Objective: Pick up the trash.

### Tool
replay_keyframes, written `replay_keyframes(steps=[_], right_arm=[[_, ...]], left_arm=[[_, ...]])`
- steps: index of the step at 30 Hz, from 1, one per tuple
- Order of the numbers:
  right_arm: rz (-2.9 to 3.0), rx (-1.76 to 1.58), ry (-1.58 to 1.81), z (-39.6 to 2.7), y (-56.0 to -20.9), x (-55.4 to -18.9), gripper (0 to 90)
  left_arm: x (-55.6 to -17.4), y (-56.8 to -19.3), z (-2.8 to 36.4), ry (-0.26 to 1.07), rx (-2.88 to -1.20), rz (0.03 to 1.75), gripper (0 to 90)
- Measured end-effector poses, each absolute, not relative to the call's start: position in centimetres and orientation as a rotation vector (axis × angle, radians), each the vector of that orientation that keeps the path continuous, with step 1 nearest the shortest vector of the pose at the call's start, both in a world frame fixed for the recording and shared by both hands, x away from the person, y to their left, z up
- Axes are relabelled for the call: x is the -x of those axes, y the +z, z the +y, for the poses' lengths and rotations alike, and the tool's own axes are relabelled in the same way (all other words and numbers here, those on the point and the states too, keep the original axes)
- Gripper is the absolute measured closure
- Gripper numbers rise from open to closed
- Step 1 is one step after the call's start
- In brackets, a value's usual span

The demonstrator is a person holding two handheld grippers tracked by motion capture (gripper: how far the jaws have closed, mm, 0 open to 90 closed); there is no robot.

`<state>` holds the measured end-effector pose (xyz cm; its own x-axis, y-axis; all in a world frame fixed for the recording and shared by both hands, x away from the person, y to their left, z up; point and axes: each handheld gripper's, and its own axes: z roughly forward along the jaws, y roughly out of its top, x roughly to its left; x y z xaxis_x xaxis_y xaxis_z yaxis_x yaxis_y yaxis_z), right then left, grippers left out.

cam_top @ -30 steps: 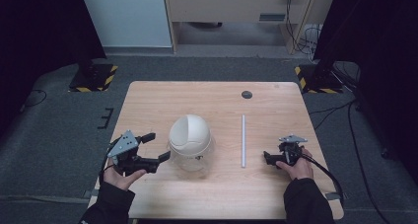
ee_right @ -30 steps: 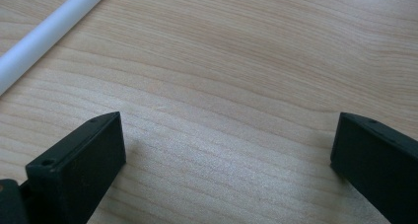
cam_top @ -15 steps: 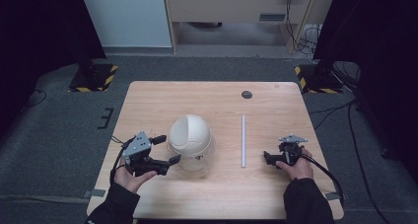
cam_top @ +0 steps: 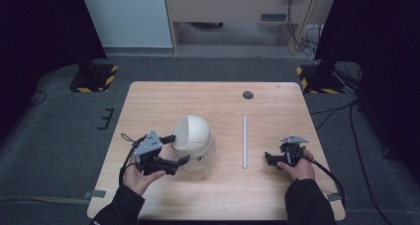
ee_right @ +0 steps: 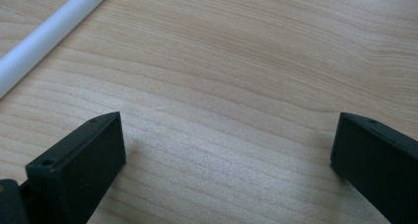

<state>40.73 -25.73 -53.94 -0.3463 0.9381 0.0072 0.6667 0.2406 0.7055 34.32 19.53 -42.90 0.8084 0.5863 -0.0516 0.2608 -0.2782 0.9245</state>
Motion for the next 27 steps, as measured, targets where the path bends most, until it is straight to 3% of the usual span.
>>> replay_keyframes(steps=[27], right_arm=[[2.101, -1.466, 0.874, -25.7, -53.9, -40.7, 0.5]], left_arm=[[-35.5, -43.9, 17.7, 0.33, -1.908, 0.642, 11.6]])
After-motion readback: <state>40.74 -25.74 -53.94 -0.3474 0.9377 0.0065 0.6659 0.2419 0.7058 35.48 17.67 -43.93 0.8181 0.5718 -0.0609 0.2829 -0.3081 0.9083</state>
